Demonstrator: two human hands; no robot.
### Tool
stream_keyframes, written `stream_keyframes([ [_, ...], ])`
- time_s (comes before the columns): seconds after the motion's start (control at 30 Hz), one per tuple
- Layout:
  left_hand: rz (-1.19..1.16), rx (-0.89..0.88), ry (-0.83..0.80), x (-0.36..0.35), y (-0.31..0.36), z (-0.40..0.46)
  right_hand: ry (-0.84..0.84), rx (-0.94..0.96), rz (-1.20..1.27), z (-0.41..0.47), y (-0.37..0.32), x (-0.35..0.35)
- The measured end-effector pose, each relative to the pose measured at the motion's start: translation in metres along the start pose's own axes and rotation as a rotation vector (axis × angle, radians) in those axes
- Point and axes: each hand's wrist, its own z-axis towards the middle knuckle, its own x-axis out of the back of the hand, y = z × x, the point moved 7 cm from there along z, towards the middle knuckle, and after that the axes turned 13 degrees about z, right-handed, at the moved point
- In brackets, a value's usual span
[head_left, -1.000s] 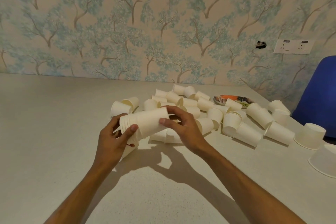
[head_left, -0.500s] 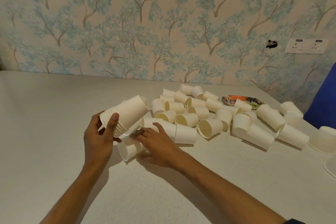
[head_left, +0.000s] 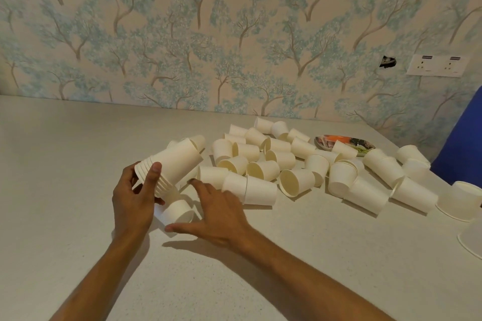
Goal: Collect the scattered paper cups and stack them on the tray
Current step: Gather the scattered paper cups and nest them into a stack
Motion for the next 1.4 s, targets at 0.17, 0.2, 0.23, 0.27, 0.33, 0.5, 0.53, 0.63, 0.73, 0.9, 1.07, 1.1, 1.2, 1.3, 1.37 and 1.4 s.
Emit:
stream_keyframes([
  [0.17,0.003,-0.006,0.014,-0.002,0.006,-0.002,0.075,-0.078,0.302,-0.007,0.007,-0.018],
  [0.2,-0.002,-0.009,0.016,-0.001,0.006,-0.001,0.102,-0.105,0.379,-0.009,0.011,-0.012],
  [0.23,-0.005,-0.013,0.016,0.000,0.005,0.000,0.140,-0.129,0.430,-0.011,0.015,-0.003],
  [0.27,-0.007,-0.017,0.012,0.000,0.004,0.001,0.188,-0.152,0.458,-0.013,0.020,0.008],
  [0.33,-0.018,-0.026,-0.001,-0.001,0.003,0.003,0.317,-0.169,0.497,-0.017,0.031,0.038],
  [0.5,-0.055,-0.042,-0.083,-0.017,0.009,0.001,0.558,-0.088,0.780,-0.022,0.047,0.104],
  [0.53,-0.055,-0.049,-0.111,-0.023,0.011,0.000,0.579,-0.082,0.804,-0.020,0.050,0.112],
  [0.63,-0.067,-0.075,-0.207,-0.045,0.021,-0.005,0.531,-0.076,0.784,-0.015,0.053,0.123],
  [0.73,-0.087,-0.083,-0.315,-0.071,0.033,-0.012,0.292,-0.069,0.763,-0.008,0.048,0.114],
  [0.9,-0.148,0.068,-0.371,-0.095,0.031,-0.012,0.265,-0.114,0.493,-0.020,0.072,0.122],
  [1.07,-0.167,0.127,-0.335,-0.101,0.021,-0.011,-0.060,-0.040,-0.399,-0.036,0.093,0.098],
  [1.1,-0.166,0.131,-0.331,-0.101,0.018,-0.012,-0.046,-0.032,-0.426,-0.037,0.094,0.095],
  [1.2,-0.149,0.124,-0.315,-0.101,0.011,-0.012,0.083,-0.007,-0.349,-0.040,0.095,0.105],
  [1.3,-0.142,0.128,-0.307,-0.098,0.007,-0.009,0.200,-0.084,-0.093,-0.044,0.101,0.130],
  [1.37,-0.151,0.130,-0.303,-0.096,0.004,-0.006,0.255,-0.130,0.046,-0.045,0.103,0.150],
  [1.4,-0.150,0.127,-0.299,-0.095,0.003,-0.005,0.276,-0.131,0.094,-0.045,0.104,0.159],
])
